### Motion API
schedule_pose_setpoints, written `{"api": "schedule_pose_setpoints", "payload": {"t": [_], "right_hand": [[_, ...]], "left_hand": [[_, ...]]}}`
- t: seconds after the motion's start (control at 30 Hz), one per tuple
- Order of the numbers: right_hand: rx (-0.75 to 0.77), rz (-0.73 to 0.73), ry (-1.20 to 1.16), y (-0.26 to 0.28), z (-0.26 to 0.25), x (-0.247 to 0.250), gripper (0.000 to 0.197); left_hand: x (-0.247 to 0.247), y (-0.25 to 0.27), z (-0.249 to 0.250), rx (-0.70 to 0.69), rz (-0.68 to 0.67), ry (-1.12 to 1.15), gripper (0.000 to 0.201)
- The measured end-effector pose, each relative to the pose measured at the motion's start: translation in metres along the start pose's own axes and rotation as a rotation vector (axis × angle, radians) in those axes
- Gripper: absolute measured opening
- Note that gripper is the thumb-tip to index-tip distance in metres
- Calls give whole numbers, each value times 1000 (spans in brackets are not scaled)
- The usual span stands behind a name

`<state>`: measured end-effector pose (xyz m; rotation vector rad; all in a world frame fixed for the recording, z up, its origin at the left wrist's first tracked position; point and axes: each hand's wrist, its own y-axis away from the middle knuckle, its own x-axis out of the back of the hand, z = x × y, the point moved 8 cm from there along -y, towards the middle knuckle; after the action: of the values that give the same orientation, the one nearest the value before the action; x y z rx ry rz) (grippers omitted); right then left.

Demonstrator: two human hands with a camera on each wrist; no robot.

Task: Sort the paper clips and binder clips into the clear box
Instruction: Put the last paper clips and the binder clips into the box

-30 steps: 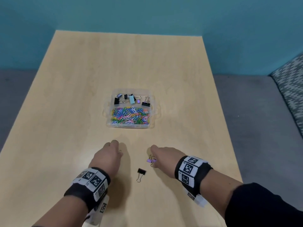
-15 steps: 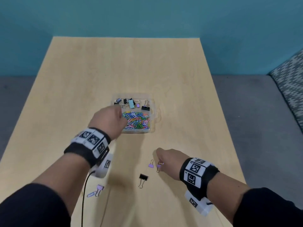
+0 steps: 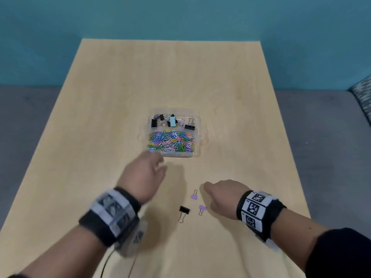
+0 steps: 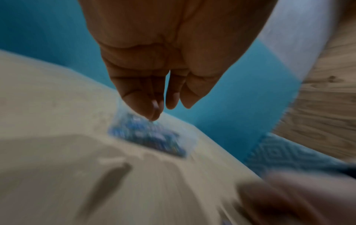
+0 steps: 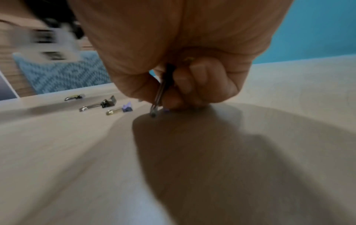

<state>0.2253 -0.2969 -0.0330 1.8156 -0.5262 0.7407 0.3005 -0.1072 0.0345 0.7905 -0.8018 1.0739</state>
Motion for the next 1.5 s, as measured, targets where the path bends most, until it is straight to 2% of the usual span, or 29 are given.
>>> {"api": "schedule_pose_setpoints", "payload": {"t": [0.07,0.13,0.2,0.3,0.43,0.5,0.57,0.63,0.67,0.77,0.87,0.93,1.07,1.13,1.2,1.27,1.3,1.4,1.5], "right_hand": [[-55,-8,-103,-1,5,8,8],[-131,22,-287,-7,13,22,7],[-167,92,-486,-15,15,46,6],[-153,218,-586,-35,12,101,8],[-200,383,-676,-72,12,174,4],[-214,398,-609,-91,10,193,2],[-206,366,-611,-104,4,202,6],[-190,306,-664,-108,-1,202,22],[-190,296,-669,-104,-2,202,29],[-158,382,-568,-79,3,204,24],[-127,420,-326,-43,3,176,15],[-139,322,-245,-22,1,128,12],[-185,98,-251,11,-9,28,19],[-184,74,-256,17,-20,1,26],[-194,115,-268,19,-29,-10,23],[-196,163,-227,17,-34,-14,22],[-184,172,-190,15,-37,-16,29],[-172,208,-120,11,-41,-21,54],[-166,206,-75,11,-44,-15,50]], "left_hand": [[-44,46,14,19,-224,-34,29],[-77,75,25,26,-338,-74,34],[-98,84,30,-16,-343,-154,29],[-114,83,29,-38,-356,-286,20],[-117,79,33,-30,-406,-355,30],[-111,79,38,-24,-402,-313,31],[-97,79,39,8,-355,-217,22],[-77,74,32,70,-269,-108,8],[-66,68,25,106,-219,-61,10],[-30,35,-3,179,-54,63,13],[9,-14,-20,166,77,70,13],[30,-48,-24,159,121,34,14],[52,-105,-18,143,128,-54,16],[54,-125,-10,108,118,-85,19],[53,-139,-5,77,83,-89,29],[57,-144,-9,78,63,-89,40],[61,-142,-15,88,67,-82,42],[74,-124,-41,146,62,-40,34],[76,-82,-60,169,9,-95,21]]}}
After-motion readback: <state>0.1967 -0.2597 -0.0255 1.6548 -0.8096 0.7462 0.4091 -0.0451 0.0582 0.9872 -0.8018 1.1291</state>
